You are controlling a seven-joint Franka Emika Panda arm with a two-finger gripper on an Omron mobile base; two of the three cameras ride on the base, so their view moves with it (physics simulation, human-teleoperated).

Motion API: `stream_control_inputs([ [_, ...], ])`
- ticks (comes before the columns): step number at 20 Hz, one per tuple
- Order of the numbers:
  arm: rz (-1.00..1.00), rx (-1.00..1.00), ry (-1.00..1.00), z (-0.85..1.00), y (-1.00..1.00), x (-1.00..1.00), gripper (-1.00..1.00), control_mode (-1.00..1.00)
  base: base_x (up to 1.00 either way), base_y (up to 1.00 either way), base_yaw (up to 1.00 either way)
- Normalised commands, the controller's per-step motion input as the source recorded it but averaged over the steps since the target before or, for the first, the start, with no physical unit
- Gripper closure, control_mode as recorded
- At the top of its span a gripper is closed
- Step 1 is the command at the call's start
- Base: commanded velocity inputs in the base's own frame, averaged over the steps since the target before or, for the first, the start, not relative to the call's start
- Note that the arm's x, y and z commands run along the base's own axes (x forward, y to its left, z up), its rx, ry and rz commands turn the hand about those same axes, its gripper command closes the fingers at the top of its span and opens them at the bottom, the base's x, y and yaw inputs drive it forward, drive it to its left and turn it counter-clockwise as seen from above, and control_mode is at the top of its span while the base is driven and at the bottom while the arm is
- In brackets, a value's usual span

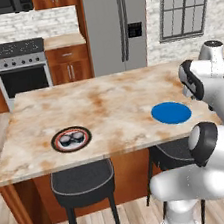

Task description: Place two yogurt containers on each plate.

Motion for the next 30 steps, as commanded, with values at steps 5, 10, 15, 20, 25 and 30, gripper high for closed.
stream_control_inputs([
  [5, 0.0, 0.0, 0.0, 0.0, 0.0, 0.0, 1.0, 1.0, 0.64, -0.22, 0.26],
  [10, 0.0, 0.0, 0.0, 0.0, 0.0, 0.0, 1.0, 1.0, 0.24, -0.8, 0.07],
  [15, 0.0, 0.0, 0.0, 0.0, 0.0, 0.0, 1.0, 1.0, -0.17, -0.98, -0.15],
  [20, 0.0, 0.0, 0.0, 0.0, 0.0, 0.0, 1.0, 1.0, 0.15, -0.03, 0.07],
  [25, 0.0, 0.0, 0.0, -0.15, 0.12, 0.02, 1.0, -1.0, 0.03, 0.0, 0.01],
  [30, -0.02, 0.09, 0.01, -0.78, 0.97, 0.75, 1.0, -1.0, 0.0, 0.0, 0.0],
])
